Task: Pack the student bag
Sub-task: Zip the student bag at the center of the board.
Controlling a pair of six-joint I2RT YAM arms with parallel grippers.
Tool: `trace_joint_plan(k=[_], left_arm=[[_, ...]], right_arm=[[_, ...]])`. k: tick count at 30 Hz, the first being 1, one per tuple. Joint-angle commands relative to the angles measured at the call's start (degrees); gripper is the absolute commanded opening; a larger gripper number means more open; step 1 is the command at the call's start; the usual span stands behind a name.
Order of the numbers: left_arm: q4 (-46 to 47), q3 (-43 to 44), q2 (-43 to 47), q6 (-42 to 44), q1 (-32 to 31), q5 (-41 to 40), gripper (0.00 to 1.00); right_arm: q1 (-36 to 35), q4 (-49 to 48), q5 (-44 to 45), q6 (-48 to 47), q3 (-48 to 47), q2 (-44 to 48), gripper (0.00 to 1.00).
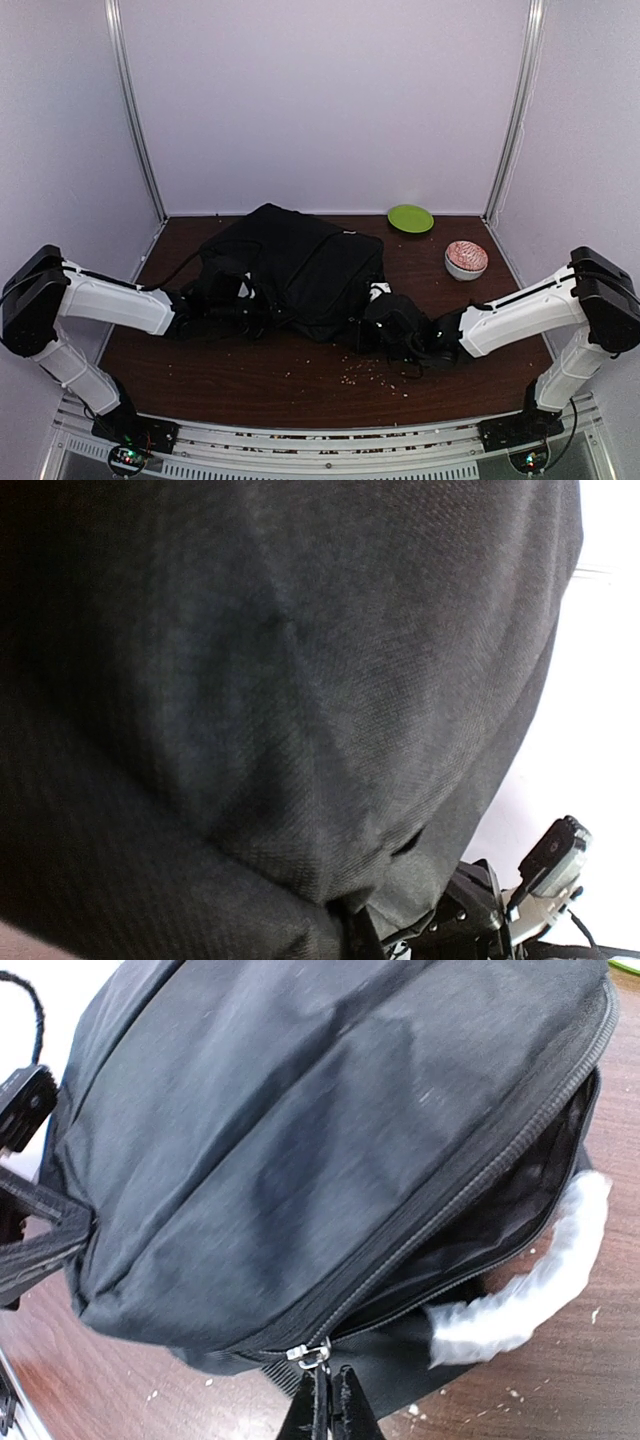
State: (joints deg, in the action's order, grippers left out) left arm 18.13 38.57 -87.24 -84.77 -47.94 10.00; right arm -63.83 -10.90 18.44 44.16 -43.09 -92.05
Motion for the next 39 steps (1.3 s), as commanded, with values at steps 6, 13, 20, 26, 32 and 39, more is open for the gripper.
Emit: trace_joint_plan(k=[6, 13, 20, 26, 32, 39], left_arm=[[-5.27, -3.84, 6.8, 3.48, 1.01, -2.21, 0.0], [-9.46, -7.1, 12.62, 4.54, 1.01, -4.47, 0.0], [-14.59, -11.8, 19.2, 5.06, 1.01, -7.52, 0.0], [-18.73, -14.36, 23.93, 5.24, 1.31, -10.4, 0.0], [-23.23, -17.98, 29.48, 6.94, 5.96, -11.49, 0.0], [-22.81, -17.11, 29.55, 18.19, 15.56, -7.4, 0.0]], right_arm=[[3.51, 2.5, 10.03, 1.25, 1.34, -0.51, 0.0], [6.14, 0.44, 10.22, 0.78, 1.64, -1.35, 0.0], [8.22, -1.16, 9.57, 0.71, 2.6, -1.9, 0.0], [9.16, -2.99, 8.41, 0.83, 3.58, -2.43, 0.0], [9.18, -3.66, 6.94, 0.43, 4.33, -1.85, 0.0], [7.58, -4.06, 4.56, 1.79, 5.95, -1.34, 0.0]])
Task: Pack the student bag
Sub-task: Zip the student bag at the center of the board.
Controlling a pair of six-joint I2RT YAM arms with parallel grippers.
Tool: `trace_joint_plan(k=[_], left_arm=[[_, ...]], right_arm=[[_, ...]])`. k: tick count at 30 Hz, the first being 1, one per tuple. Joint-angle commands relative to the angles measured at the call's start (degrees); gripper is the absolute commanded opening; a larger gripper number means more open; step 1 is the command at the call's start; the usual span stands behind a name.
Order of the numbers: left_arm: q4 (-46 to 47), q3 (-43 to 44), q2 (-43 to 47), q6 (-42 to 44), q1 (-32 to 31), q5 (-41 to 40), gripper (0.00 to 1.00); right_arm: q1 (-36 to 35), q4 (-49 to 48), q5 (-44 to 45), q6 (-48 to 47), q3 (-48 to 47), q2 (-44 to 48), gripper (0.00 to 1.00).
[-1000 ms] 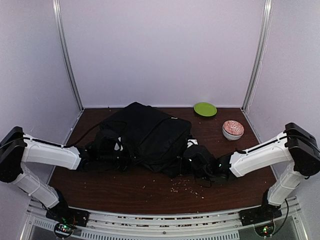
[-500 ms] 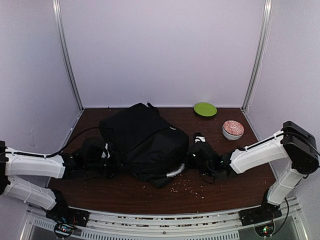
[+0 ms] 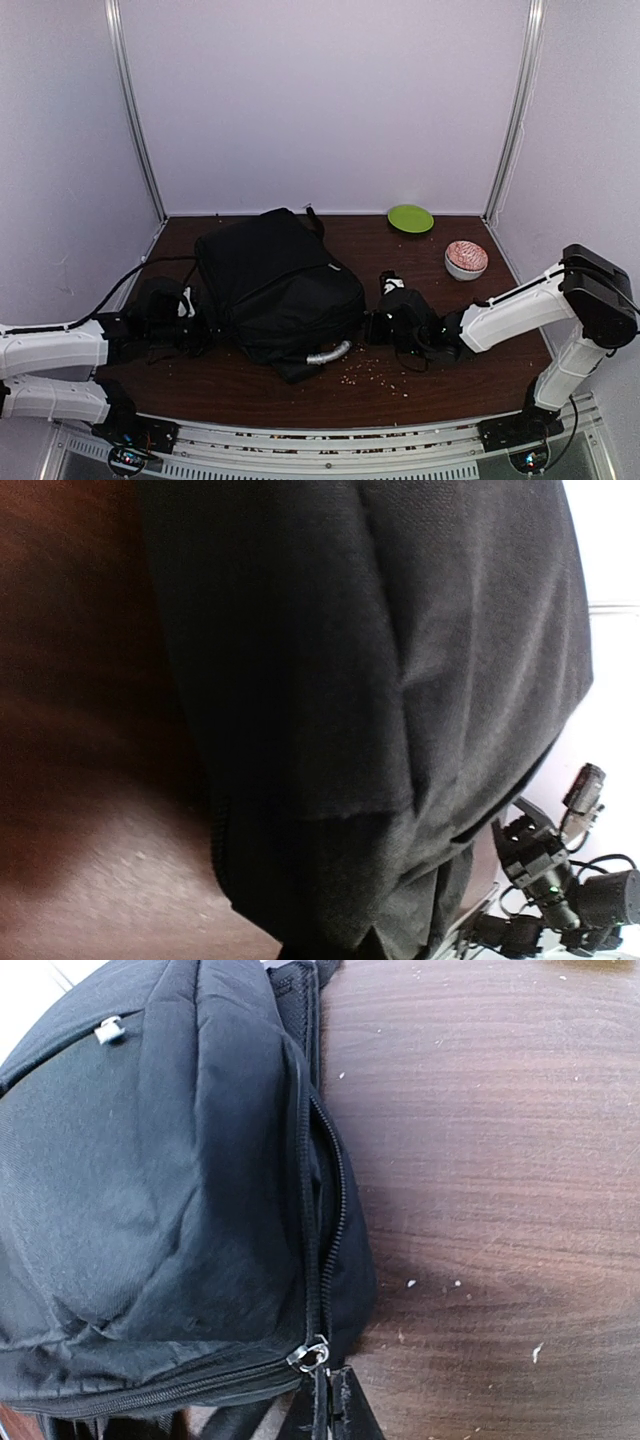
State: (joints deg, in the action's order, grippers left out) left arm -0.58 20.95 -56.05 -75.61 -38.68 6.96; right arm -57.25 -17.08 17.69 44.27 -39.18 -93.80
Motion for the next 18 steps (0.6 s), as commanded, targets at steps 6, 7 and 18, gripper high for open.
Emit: trace_joint_plan(k=[6, 7, 18], left_arm=[[-0.22, 8.01, -16.63, 20.65, 13.57, 7.57, 0.0], [1.18, 9.29, -19.24, 22.21, 14.09, 9.06, 0.0], [8.39, 20.76, -38.82, 28.17, 17.71, 15.22, 0.0]], right_arm=[[-1.75, 1.4, 5.31, 4.36, 2.09, 0.19, 0.0], [-2.21, 1.38, 5.39, 4.74, 2.06, 0.03, 0.0], [-5.54, 0.82, 5.63, 6.28, 2.55, 0.3, 0.0]])
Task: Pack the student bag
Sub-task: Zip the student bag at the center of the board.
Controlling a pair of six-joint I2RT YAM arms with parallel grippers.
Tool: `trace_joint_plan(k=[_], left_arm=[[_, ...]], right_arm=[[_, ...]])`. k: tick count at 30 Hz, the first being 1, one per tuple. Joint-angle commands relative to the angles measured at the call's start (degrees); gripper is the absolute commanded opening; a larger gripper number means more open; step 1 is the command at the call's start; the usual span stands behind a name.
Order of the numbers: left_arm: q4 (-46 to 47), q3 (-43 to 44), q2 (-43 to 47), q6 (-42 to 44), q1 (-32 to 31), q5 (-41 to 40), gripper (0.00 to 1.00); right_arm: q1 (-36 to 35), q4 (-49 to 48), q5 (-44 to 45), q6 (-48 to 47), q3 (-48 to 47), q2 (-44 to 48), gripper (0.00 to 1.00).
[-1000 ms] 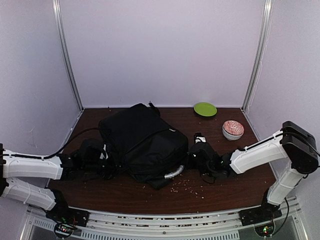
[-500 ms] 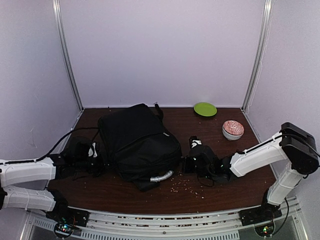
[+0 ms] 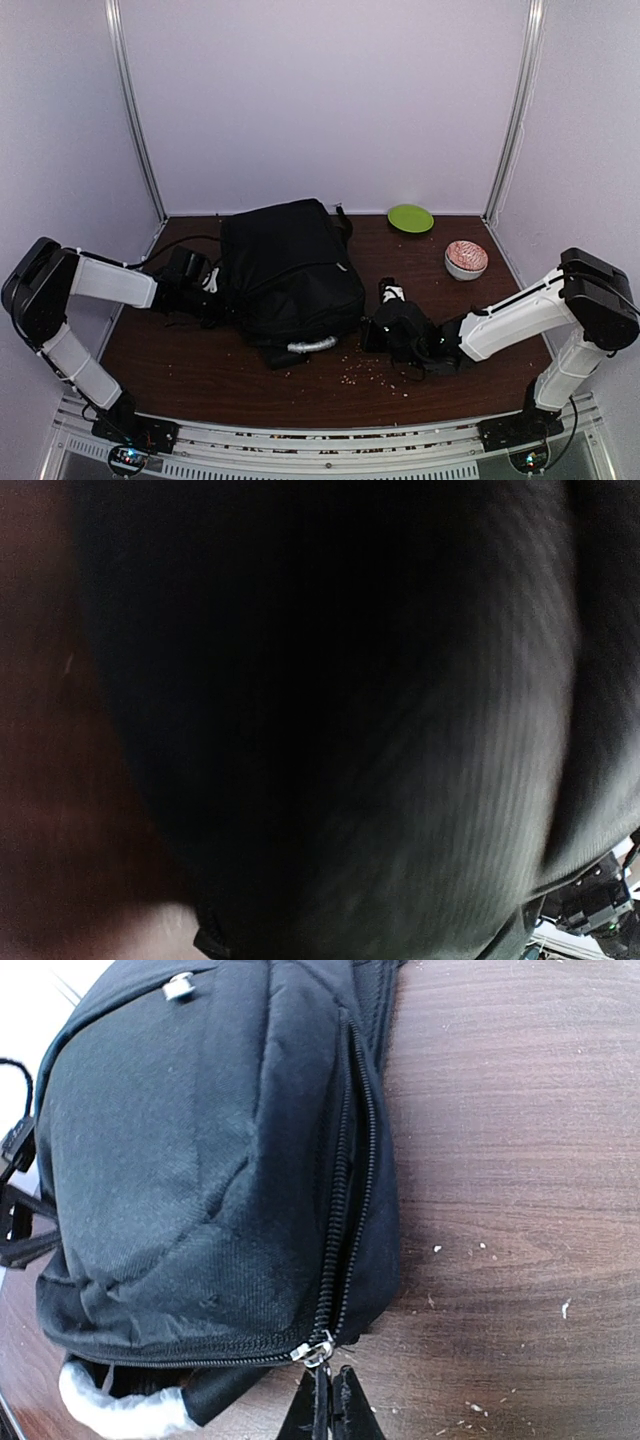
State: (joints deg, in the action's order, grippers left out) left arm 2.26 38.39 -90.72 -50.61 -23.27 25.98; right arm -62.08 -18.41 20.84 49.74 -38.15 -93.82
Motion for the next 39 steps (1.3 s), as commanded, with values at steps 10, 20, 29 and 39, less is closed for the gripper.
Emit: trace_joint_plan(k=[10, 20, 29, 39], left_arm=[[-0.54, 15.56, -10.89, 11.48, 3.41, -8.95, 0.0], [-3.25, 16.16, -12.01, 14.52, 3.53, -8.22, 0.0], [-7.29, 9.76, 2.34, 11.3, 0.8, -10.61, 0.84], [-19.39, -0.51, 27.17, 5.99, -11.04, -30.59, 0.98]], right_arm=[[-0.95, 1.31, 1.94, 0.37, 0.22, -1.37, 0.0], [1.43, 1.13, -1.81, -1.64, 0.32, -0.52, 0.0], [0.42, 8.18, -14.94, -4.76, -1.3, 8.01, 0.61], [2.7, 24.97, -7.78, -8.83, -9.67, 18.57, 0.74]])
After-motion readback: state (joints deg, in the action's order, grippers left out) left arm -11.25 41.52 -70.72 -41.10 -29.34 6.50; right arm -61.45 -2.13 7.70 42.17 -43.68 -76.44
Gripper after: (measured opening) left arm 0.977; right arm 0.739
